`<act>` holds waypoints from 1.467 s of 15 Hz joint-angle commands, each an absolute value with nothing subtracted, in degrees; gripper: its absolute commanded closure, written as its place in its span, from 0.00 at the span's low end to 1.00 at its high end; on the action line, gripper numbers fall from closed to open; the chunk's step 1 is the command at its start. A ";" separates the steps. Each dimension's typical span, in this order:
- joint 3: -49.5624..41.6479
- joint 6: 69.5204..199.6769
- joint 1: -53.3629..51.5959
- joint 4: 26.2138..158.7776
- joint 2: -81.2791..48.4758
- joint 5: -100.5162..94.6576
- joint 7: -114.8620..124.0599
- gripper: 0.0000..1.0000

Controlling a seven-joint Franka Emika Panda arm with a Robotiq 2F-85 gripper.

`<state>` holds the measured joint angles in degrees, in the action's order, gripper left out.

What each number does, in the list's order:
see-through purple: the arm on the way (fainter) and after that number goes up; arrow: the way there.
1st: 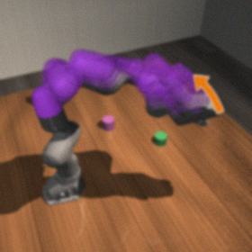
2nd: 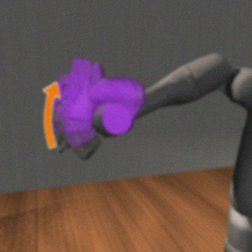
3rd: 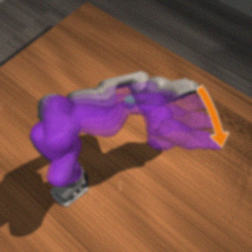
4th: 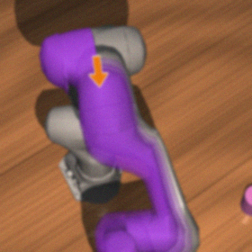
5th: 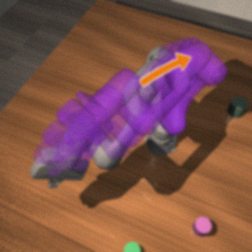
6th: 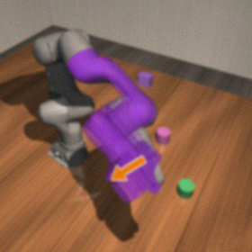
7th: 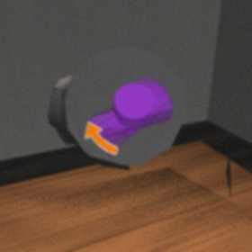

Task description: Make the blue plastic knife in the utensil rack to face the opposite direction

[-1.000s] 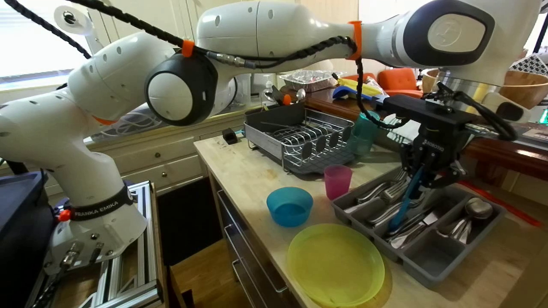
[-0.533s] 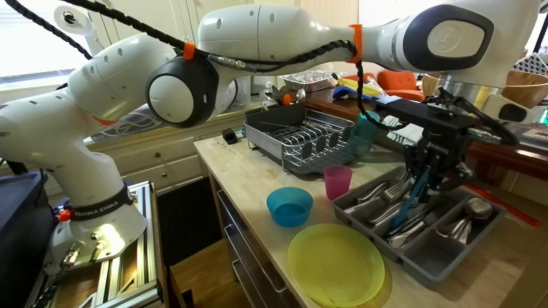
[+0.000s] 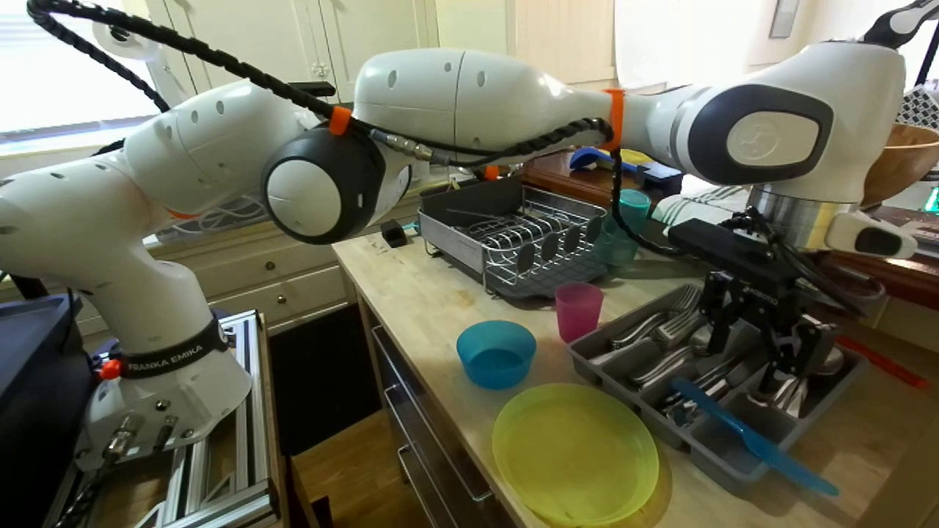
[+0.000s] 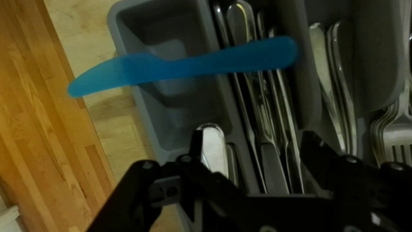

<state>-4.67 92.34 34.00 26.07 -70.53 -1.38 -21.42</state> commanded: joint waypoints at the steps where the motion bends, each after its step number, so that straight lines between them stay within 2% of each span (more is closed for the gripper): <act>1: -3.88 93.75 34.30 25.06 -71.04 0.13 -18.73 0.00; 13: -6.41 96.48 35.24 26.22 -65.97 0.05 2.62 0.00; 22: -5.82 87.70 38.09 25.85 -66.26 3.22 16.10 0.00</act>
